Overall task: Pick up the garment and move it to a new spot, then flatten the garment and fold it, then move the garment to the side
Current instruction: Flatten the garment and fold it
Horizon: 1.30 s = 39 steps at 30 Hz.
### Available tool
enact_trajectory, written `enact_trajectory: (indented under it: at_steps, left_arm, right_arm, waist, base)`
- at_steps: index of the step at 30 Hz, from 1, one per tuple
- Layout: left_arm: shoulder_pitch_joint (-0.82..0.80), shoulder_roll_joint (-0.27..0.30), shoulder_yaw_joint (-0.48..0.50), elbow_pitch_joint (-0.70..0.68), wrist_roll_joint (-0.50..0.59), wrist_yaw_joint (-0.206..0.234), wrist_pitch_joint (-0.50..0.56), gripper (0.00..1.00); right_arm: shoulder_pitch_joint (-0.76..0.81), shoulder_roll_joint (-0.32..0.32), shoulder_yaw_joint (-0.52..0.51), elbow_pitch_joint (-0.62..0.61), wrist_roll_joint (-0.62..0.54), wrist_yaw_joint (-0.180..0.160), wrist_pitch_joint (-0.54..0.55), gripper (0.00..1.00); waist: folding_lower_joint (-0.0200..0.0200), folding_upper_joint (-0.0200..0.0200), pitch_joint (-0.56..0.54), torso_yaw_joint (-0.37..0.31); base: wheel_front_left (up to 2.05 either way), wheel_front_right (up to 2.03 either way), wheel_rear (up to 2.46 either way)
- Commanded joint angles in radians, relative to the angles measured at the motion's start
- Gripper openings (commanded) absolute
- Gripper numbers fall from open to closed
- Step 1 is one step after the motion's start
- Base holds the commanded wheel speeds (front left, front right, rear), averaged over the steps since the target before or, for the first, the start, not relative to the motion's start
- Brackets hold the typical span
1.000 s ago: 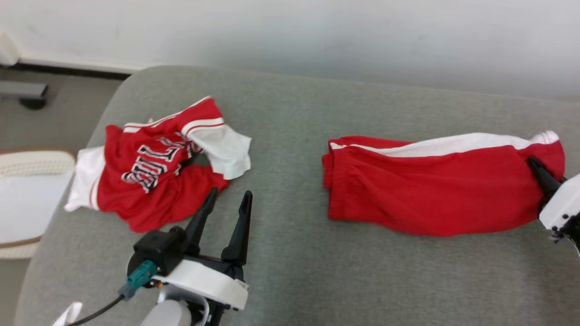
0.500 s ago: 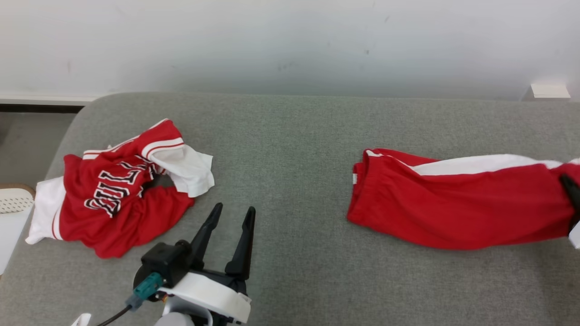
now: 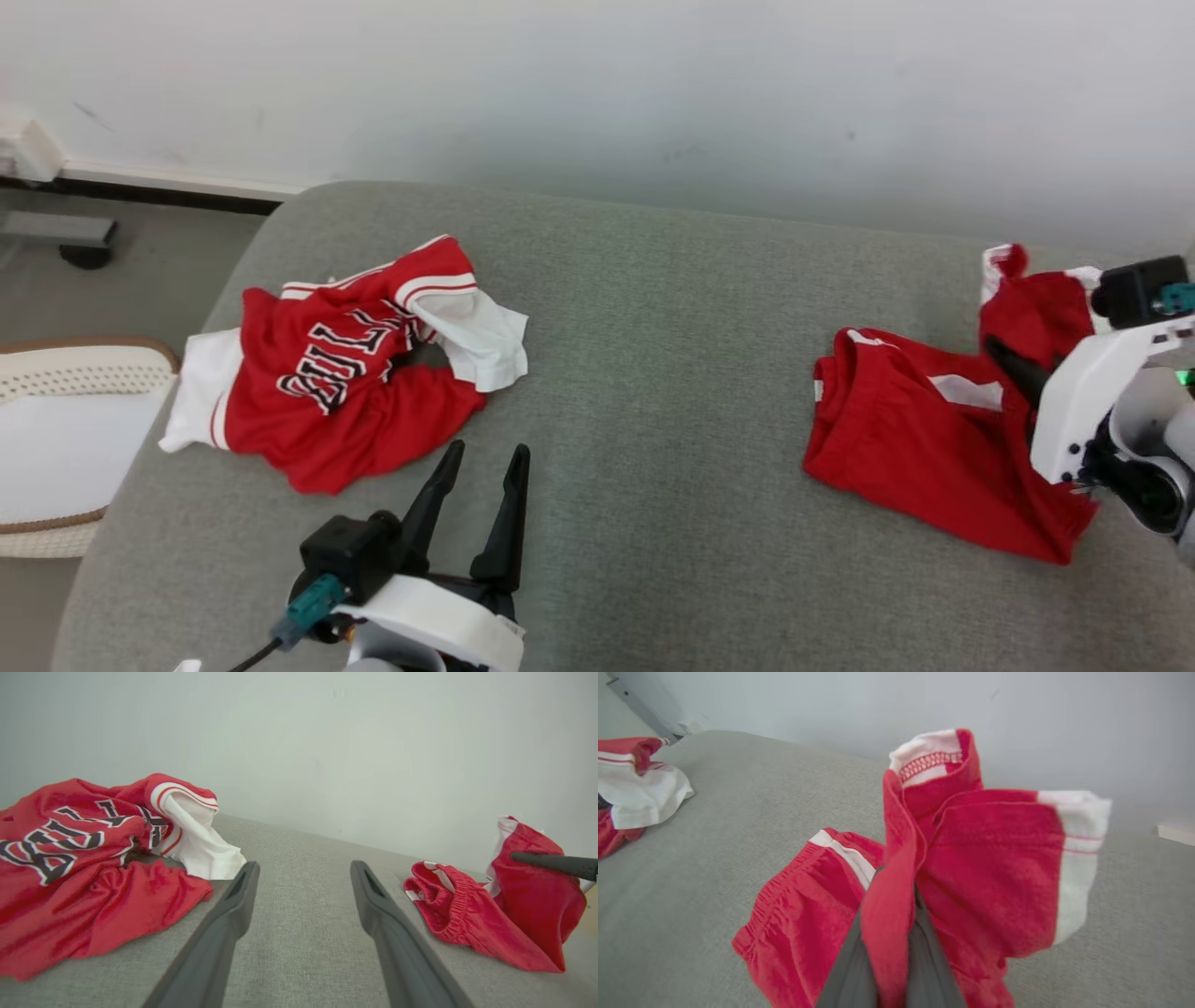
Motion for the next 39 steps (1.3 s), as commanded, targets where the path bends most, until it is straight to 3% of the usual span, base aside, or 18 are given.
enact_trajectory:
  at_steps: [1,7,9,10,11,18,26,31,39]
  left_arm:
    - [0.011,-0.003,0.004,0.005,0.004,-0.003,0.0,1.0]
    - [0.013,-0.01,0.0,0.021,-0.001,-0.012,0.0,1.0]
    - [0.014,-0.011,0.002,0.026,-0.006,-0.011,0.0,1.0]
    - [0.015,-0.011,0.003,0.03,-0.009,-0.011,0.0,1.0]
    - [0.014,-0.012,0.003,0.032,-0.01,-0.009,0.0,1.0]
    - [0.006,-0.012,0.011,0.028,-0.026,0.004,0.0,1.0]
    - [0.03,-0.012,0.069,0.017,0.009,0.004,0.0,1.0]
    - [0.042,-0.012,0.08,0.005,0.019,-0.004,0.0,1.0]
    - [0.018,-0.012,0.069,0.01,0.023,-0.013,0.0,1.0]
  right_arm:
    - [-0.016,0.018,0.007,0.01,-0.015,0.001,0.024,0.0]
    - [-0.02,0.107,0.023,0.085,-0.043,0.001,0.123,0.0]
    - [-0.014,0.128,0.025,0.09,-0.045,0.001,0.132,0.37]
    - [-0.008,0.135,0.025,0.086,-0.041,0.001,0.134,0.84]
    - [-0.001,0.14,0.026,0.078,-0.035,0.001,0.14,1.0]
    - [0.018,0.13,0.007,-0.006,-0.006,0.001,0.087,1.0]
    - [0.054,0.027,-0.094,-0.12,0.004,0.0,-0.185,1.0]
    - [0.106,-0.024,-0.157,-0.03,-0.022,0.0,-0.314,1.0]
    - [0.165,0.065,-0.237,0.142,-0.01,0.0,-0.343,1.0]
  waist:
    - [0.0,-0.0001,-0.005,0.025]
    - [0.0,-0.0001,-0.008,0.064]
    - [0.0,-0.0001,-0.008,0.067]
    - [0.0,-0.0001,-0.009,0.068]
    - [0.0,-0.0001,-0.011,0.067]
    - [0.0,-0.0001,-0.029,0.023]
    - [0.0,-0.0001,-0.06,-0.055]
    - [0.0,-0.0001,-0.063,-0.081]
    - [0.0,-0.0001,-0.036,-0.076]
  base:
    - [0.0,0.0,0.0]
    - [0.0,0.0,0.0]
    - [0.0,0.0,0.0]
    - [0.0,0.0,0.0]
    - [0.0,0.0,0.0]
    - [0.0,0.0,0.0]
    - [0.0,0.0,0.0]
    - [0.0,0.0,0.0]
    - [0.0,0.0,0.0]
